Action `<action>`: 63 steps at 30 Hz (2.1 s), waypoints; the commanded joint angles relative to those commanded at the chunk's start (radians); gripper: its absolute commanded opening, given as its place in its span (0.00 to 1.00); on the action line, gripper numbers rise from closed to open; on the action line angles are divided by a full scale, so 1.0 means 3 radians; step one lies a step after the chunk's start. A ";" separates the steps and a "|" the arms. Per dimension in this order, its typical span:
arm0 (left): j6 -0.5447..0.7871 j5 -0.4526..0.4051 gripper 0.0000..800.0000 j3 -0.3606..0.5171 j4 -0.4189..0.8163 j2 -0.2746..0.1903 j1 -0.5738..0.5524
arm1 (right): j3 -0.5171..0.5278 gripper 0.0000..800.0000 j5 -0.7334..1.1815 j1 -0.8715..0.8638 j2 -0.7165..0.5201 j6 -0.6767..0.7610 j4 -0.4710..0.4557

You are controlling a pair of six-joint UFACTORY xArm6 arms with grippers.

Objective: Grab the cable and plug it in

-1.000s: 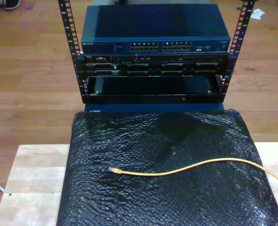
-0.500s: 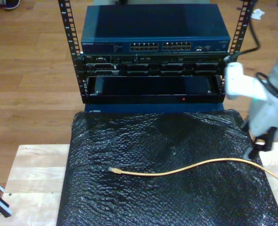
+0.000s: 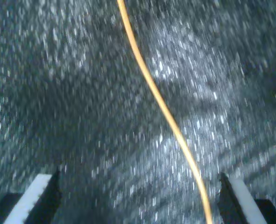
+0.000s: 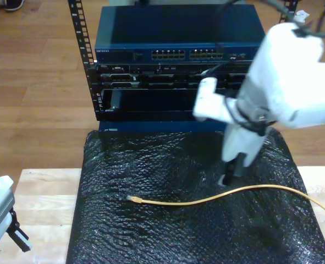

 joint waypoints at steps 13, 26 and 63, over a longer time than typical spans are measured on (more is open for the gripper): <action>-0.0169 -0.0174 1.00 0.0164 -0.0072 0.0061 0.0015 | -0.0322 0.99 -0.0153 0.0557 0.0332 0.0537 -0.0031; -0.0194 -0.0348 1.00 0.0215 -0.0220 0.0061 0.0015 | -0.0609 0.99 -0.0332 0.0839 0.0987 0.0997 -0.0061; -0.0199 -0.0343 1.00 0.0235 -0.0215 0.0061 0.0026 | -0.0670 0.84 -0.0721 0.1120 0.1575 0.1355 -0.0609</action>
